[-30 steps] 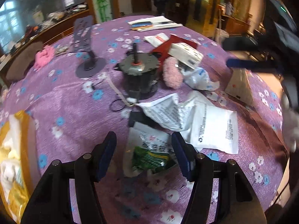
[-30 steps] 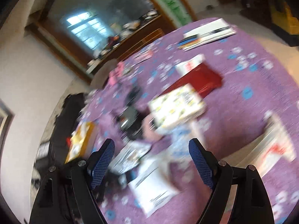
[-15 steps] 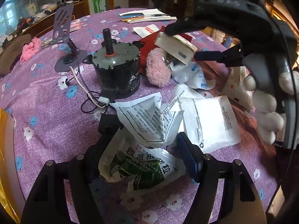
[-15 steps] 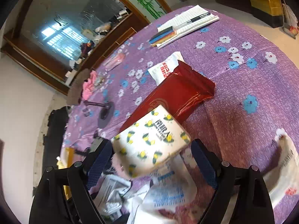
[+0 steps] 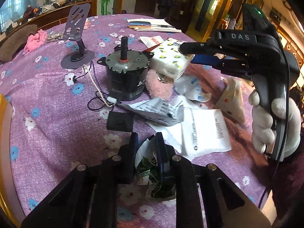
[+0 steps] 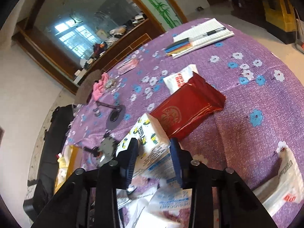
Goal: Organize soft objects
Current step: 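Grasp green-white packet with left gripper while right grasps lemon-print white box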
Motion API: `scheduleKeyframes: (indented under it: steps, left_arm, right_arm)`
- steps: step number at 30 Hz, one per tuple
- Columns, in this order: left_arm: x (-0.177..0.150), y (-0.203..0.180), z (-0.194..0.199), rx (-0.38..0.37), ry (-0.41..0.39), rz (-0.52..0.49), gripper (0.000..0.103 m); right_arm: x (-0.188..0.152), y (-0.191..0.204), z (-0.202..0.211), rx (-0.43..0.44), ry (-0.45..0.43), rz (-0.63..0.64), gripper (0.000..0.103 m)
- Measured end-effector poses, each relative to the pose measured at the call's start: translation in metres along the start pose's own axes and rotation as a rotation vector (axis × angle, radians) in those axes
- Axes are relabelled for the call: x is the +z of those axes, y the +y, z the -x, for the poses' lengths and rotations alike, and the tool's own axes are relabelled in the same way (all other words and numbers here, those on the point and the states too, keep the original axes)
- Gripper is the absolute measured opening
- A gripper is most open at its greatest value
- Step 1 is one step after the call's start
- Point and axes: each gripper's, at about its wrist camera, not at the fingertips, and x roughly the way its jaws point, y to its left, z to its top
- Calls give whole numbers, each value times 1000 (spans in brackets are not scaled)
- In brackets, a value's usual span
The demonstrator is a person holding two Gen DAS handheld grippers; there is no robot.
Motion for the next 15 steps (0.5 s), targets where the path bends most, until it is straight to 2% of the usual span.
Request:
scheduleKeyframes:
  steps: [5, 15]
  left_arm:
    - [-2, 0, 18, -38, -37, 31, 15]
    - [-24, 4, 62, -61, -104, 81, 15]
  right_arm:
    - [-11, 0, 22, 45, -36, -5, 23]
    - [-35, 0, 72, 85, -74, 26, 21]
